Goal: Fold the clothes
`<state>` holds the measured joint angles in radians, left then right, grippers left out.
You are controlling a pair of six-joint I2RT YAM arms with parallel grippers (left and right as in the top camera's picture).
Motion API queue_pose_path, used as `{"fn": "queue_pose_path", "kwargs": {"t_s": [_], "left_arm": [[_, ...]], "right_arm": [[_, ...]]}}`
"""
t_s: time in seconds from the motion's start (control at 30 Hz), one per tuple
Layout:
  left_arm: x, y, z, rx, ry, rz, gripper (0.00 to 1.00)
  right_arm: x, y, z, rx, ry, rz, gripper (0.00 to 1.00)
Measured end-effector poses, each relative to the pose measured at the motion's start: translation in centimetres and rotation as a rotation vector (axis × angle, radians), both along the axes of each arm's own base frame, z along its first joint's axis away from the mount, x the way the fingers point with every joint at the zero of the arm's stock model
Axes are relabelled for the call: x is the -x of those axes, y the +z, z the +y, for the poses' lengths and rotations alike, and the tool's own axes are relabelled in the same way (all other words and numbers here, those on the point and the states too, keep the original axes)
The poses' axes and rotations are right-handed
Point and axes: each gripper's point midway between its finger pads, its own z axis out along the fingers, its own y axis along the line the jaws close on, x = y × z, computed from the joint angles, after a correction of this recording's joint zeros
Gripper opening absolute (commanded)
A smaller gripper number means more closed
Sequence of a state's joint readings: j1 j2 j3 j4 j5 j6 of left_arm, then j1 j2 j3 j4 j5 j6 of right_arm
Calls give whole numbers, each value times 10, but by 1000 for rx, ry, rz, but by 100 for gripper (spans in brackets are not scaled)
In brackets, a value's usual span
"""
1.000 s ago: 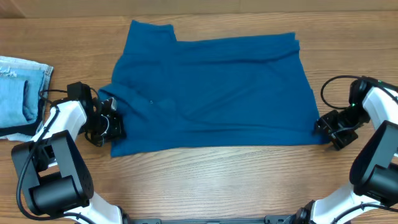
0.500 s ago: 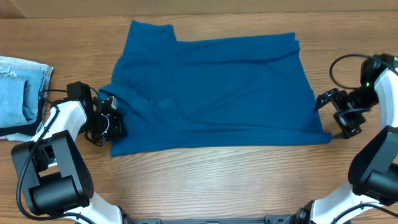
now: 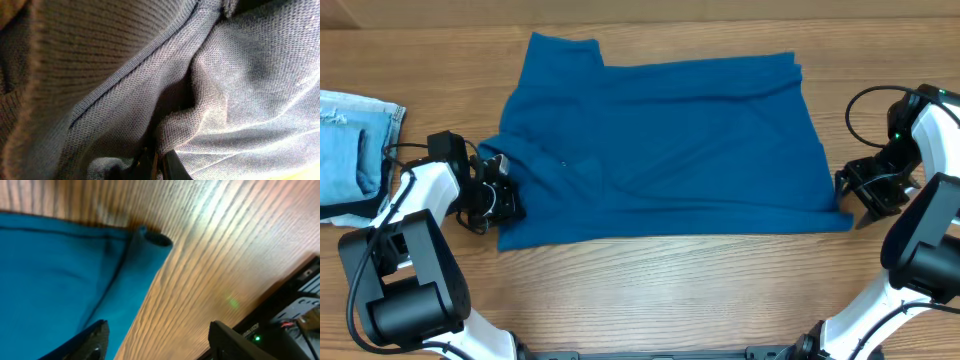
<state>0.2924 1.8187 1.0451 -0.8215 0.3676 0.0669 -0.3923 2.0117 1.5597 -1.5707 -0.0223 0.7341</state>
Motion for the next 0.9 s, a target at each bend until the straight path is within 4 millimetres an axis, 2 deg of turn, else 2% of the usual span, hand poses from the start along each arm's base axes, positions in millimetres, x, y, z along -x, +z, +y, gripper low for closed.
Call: {"fn": "queue_pose_path", "kwargs": {"t_s": [0.17, 0.33, 0.5, 0.73, 0.77, 0.87, 0.9], "left_arm": [[-2, 0, 0, 4, 0, -8, 4], [-2, 0, 0, 4, 0, -11, 4], [-3, 0, 0, 4, 0, -12, 4], [-3, 0, 0, 4, 0, -12, 4], [-3, 0, 0, 4, 0, -12, 4], [-3, 0, 0, 4, 0, -12, 4], [-3, 0, 0, 4, 0, -12, 5]], "right_arm": [[2, -2, -6, 34, 4, 11, 63], [9, -26, -3, 34, 2, 19, 63], [11, -37, -2, 38, 0, 12, 61], [2, -52, -5, 61, -17, -38, 59], [4, -52, -4, 59, -18, -33, 53], [5, -52, -3, 55, -23, -25, 21], [5, -52, -3, 54, -26, -25, 15]]}}
